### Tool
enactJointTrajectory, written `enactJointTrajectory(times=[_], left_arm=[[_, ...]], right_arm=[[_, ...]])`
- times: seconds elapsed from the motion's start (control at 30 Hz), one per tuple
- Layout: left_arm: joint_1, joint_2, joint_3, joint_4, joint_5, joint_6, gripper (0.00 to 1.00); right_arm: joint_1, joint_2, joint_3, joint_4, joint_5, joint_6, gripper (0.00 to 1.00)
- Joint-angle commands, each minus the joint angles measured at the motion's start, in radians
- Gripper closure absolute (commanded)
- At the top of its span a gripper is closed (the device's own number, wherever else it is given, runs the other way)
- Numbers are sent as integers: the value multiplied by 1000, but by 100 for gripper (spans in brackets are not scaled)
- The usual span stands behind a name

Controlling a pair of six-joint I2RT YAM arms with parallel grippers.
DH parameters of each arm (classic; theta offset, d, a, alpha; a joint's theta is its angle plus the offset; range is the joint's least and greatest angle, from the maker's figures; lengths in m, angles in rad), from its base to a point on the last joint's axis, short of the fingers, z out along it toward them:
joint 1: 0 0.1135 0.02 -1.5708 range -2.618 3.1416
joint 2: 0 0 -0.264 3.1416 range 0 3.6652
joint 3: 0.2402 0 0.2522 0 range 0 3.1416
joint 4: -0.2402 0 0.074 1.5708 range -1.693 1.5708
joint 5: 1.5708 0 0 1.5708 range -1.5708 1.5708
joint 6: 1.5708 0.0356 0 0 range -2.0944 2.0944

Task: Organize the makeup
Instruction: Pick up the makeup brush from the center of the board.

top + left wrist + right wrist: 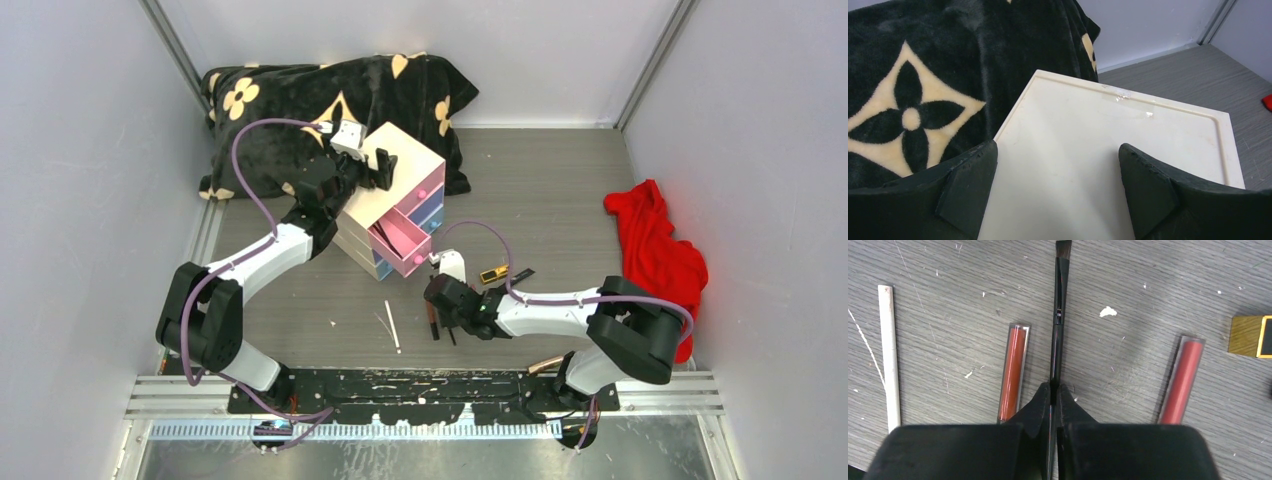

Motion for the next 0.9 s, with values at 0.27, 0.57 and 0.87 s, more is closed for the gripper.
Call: enactJointTrajectory(times=[0.27, 0.57, 0.87], left_arm=[[26, 117, -94, -402, -54, -99, 8], [26, 117, -93, -403, -52, -98, 8], [26, 110, -95, -406, -51, -98, 8]], right_arm=[[5, -87, -22, -96, 45, 46, 99], [4, -245, 80, -311, 104, -12, 99], [3, -310, 329, -660, 68, -61, 99]])
